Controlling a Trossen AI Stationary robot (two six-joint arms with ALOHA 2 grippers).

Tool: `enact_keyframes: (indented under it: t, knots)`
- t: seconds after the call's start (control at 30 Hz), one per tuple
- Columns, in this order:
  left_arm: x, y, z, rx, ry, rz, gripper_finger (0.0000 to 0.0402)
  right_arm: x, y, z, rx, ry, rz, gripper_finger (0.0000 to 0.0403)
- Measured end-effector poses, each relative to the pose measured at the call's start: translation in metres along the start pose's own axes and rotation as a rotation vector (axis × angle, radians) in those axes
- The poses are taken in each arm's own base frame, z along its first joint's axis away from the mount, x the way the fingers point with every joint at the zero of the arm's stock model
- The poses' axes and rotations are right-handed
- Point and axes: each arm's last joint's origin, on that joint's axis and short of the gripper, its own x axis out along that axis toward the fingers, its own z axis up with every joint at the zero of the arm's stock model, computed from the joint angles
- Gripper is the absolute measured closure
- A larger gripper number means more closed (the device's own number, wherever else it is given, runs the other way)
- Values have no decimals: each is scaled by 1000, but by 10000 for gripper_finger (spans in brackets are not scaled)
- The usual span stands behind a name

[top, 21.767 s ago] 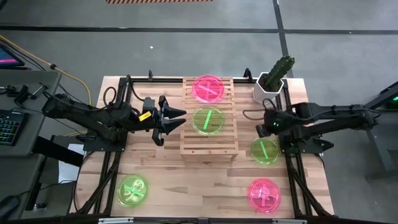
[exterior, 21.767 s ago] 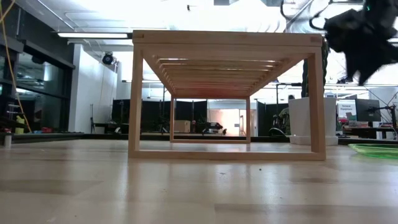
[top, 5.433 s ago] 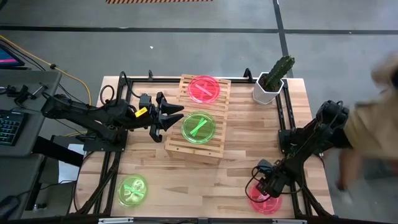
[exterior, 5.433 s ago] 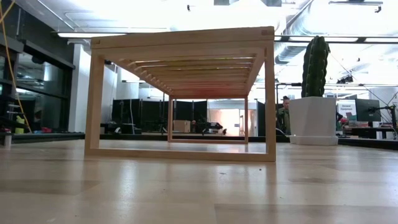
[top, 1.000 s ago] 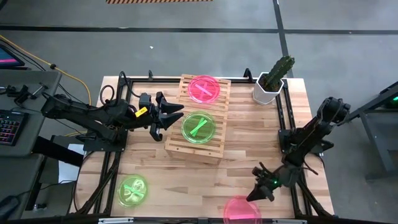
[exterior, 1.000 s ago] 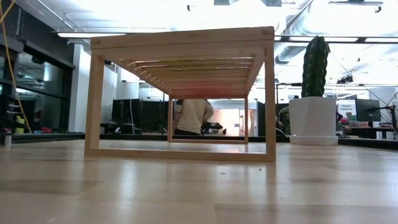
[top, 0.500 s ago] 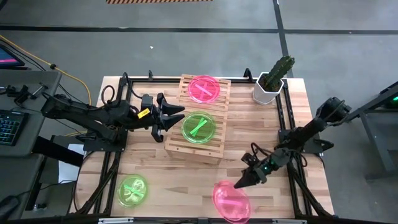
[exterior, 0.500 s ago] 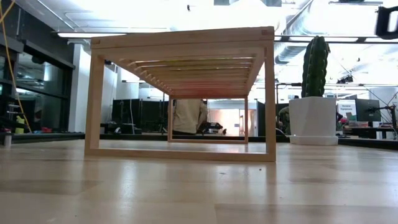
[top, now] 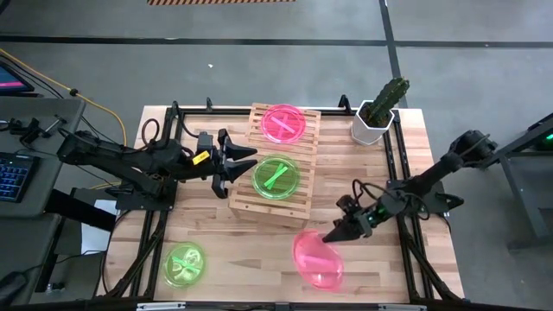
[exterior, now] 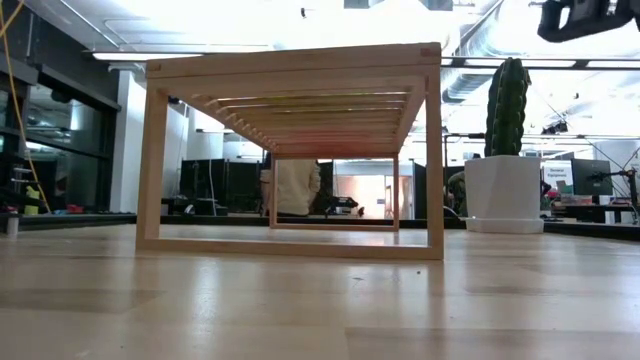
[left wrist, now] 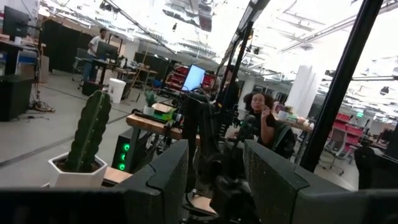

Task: Place and stack plates onto a shelf
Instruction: Stack the pink transparent plate on top of the other pink transparent plates on the shelf

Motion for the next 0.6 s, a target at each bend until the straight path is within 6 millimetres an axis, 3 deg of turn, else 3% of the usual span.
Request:
enact_keyframes:
  t: [0.3,0.6]
  knots:
    - [0,0,0,1,-1,2,257,-6,27,28,-40,-97,22,403]
    - [0,0,0,-1,-3,4,257,-6,66,74,-149,-206,-159,403]
